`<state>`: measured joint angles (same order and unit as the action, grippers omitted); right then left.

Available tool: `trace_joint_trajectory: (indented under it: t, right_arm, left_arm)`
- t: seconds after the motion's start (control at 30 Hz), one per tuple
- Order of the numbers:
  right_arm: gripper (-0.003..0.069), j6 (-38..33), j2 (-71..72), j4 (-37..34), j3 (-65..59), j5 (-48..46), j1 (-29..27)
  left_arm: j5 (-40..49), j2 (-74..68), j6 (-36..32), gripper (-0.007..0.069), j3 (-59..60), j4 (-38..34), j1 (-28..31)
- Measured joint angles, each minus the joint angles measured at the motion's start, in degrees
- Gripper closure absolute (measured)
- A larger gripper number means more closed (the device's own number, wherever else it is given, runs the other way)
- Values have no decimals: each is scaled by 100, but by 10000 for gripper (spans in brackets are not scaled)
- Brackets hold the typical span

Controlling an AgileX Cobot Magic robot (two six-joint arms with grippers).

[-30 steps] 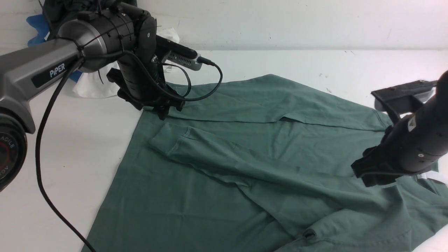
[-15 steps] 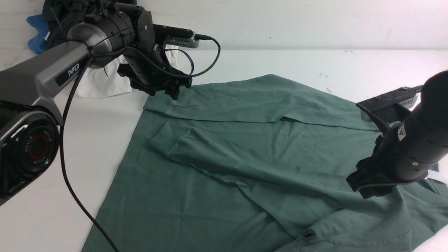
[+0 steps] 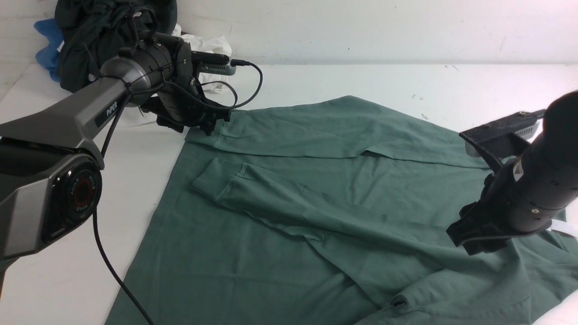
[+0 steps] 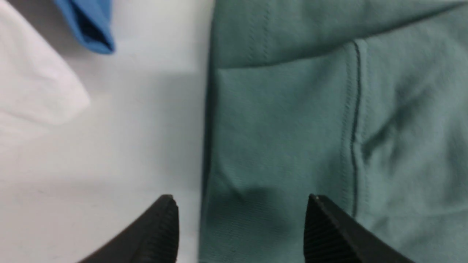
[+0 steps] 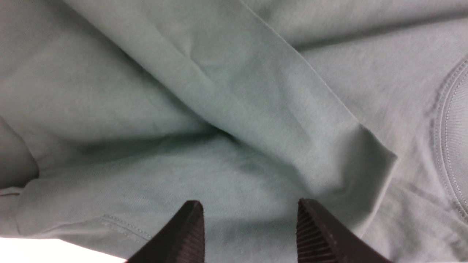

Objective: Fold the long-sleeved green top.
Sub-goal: Use the left arm to clamp the cuff farthest from it

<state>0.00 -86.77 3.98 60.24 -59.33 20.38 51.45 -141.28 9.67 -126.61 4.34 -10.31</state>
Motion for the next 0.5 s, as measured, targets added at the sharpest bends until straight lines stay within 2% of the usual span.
trace_joint_trajectory:
  t: [0.13,0.27,0.5]
  right_arm:
    - [326,0,0,5,0,47,0]
    - [326,0,0,5,0,75,0]
    - [326,0,0,5,0,80,0]
  left_arm:
    - [0,-62,36,207,-9,34,0]
    - [23,-134,43,288,-9,21,0]
    - [43,-134,38,542,-9,21,0]
